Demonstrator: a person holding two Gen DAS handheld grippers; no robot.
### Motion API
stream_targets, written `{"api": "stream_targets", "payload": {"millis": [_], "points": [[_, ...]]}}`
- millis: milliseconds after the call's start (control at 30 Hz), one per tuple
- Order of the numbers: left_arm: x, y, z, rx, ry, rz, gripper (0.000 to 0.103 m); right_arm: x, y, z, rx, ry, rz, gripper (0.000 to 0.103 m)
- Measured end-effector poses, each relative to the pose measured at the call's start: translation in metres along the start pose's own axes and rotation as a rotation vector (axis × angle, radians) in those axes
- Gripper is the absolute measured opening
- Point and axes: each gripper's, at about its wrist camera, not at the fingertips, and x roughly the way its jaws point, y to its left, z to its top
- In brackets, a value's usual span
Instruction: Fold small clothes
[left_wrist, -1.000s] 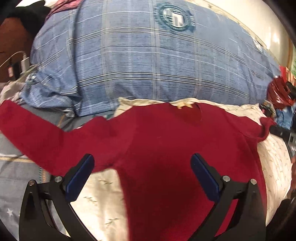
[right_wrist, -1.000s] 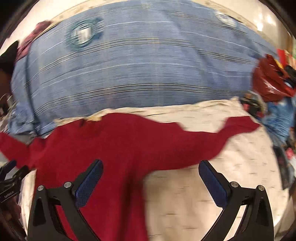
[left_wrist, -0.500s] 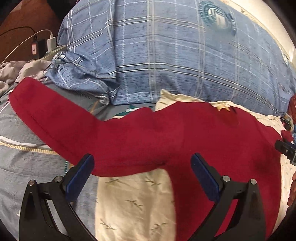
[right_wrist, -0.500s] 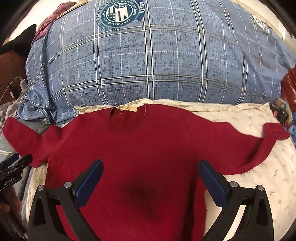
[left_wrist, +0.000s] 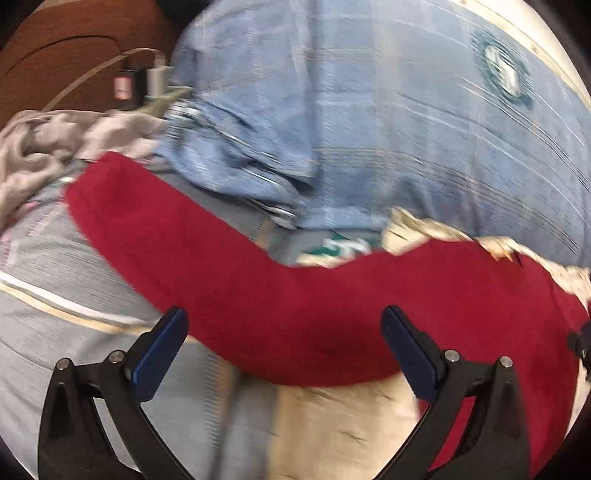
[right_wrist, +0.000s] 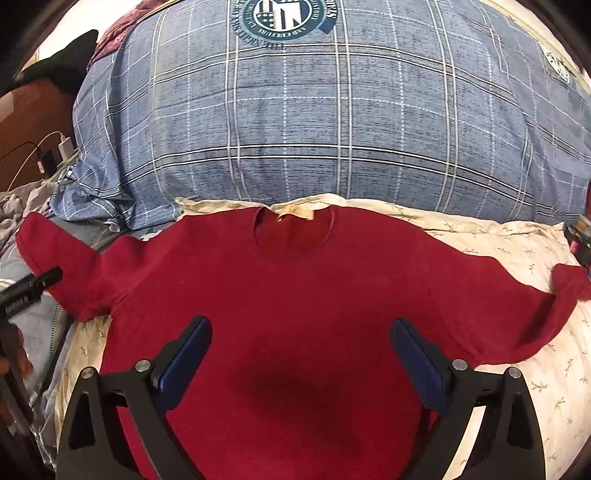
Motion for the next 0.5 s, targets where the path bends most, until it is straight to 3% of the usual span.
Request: {"api": "stream_targets", "payload": {"millis": [267,433,500], "points": [[0.011,0.069,0.035,-0.111,-0.061,0.332,0.103,0.014,-0.003,-0.004,0.019,0.045,0.043,0.097],[0.033,0.087,0.05,-0.129,-0.039,0.415,0.102,0.02,-0.001,-0.005,0.012,0.069,0.049,0.088],[0.042,0.093,0.053,-0.141,-0.017,0.428,0.093,0.022,0.001,-0.005,-0.002,0.08,0.049,0.083]]}}
